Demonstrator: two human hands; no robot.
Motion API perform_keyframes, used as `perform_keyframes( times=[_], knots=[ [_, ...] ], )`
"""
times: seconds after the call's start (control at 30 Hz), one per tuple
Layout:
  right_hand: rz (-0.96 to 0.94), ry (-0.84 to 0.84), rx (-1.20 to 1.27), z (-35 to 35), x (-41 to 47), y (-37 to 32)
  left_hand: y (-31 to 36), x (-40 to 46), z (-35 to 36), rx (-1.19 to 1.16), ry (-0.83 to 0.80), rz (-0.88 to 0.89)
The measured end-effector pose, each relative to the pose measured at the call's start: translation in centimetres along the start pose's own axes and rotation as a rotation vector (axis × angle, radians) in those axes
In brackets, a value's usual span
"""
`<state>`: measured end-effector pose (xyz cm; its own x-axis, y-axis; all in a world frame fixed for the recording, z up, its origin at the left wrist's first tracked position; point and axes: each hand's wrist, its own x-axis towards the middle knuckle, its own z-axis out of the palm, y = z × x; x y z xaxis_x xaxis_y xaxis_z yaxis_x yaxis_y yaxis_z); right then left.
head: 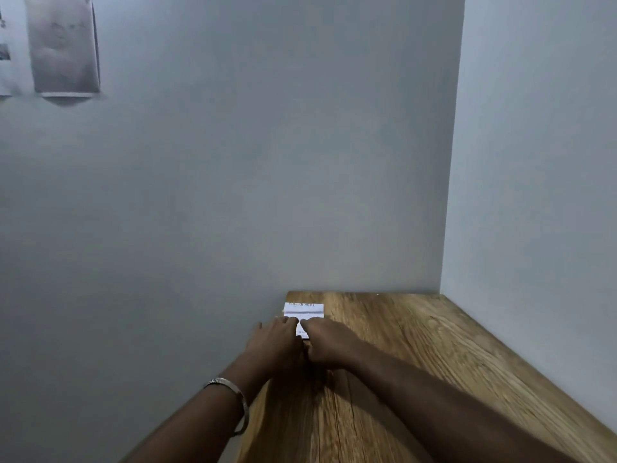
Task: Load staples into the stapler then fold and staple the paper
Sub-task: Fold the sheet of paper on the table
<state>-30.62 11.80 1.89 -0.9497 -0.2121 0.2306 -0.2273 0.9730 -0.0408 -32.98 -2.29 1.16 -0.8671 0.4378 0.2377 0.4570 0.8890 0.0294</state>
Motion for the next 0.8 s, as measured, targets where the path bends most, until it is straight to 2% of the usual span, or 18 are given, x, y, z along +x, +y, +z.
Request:
perform_keyframes(
  times=[0.37, 0.8],
  knots=[
    [0.078, -0.055, 0.063, 2.9, 1.3, 2.3, -0.7, 2.8, 2.5, 0.067, -0.155, -0.012],
    [0.012, -0.022, 0.098, 2.1, -3.0, 2.8, 1.8, -1.7, 2.0, 0.069, -0.033, -0.022]
  ],
)
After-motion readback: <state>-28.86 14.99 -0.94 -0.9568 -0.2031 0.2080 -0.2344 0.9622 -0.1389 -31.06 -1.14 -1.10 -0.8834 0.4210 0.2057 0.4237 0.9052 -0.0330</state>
